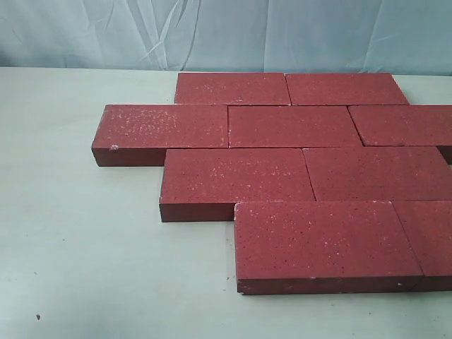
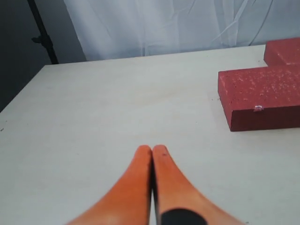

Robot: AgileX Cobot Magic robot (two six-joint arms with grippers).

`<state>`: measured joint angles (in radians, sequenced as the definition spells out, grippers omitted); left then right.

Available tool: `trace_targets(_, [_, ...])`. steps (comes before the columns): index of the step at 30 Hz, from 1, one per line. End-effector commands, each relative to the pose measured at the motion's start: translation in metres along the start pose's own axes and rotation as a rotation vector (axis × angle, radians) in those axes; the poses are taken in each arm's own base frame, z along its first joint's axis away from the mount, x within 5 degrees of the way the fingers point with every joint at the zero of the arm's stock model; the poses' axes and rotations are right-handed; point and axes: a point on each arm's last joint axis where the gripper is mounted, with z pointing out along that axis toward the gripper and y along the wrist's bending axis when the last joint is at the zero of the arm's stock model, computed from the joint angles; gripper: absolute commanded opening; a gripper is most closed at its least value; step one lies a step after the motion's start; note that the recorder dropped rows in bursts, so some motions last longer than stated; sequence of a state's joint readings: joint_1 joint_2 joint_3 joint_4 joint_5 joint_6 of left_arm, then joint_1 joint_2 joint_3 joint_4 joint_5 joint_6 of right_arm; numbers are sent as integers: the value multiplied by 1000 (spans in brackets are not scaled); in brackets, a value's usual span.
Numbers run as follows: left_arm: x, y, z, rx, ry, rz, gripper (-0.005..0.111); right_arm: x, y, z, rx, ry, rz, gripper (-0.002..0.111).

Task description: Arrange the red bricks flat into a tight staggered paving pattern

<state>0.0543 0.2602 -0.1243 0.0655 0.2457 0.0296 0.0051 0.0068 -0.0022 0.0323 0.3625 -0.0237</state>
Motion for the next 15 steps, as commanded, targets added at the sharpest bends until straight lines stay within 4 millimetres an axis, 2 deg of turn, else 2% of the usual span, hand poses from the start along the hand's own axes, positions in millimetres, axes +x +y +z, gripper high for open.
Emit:
trace_targets(1, [17,-2,1,0,10,-7,0,0,0,0,5,-10,1,-1])
trace_targets(8, [33,-3,-2,-2,-21,-9,0,0,0,0,5,-10,1,-1])
trace_targets(15, [31,-3,-8,-7,-92,-17,0,0,0,0,5,-10,1,-1])
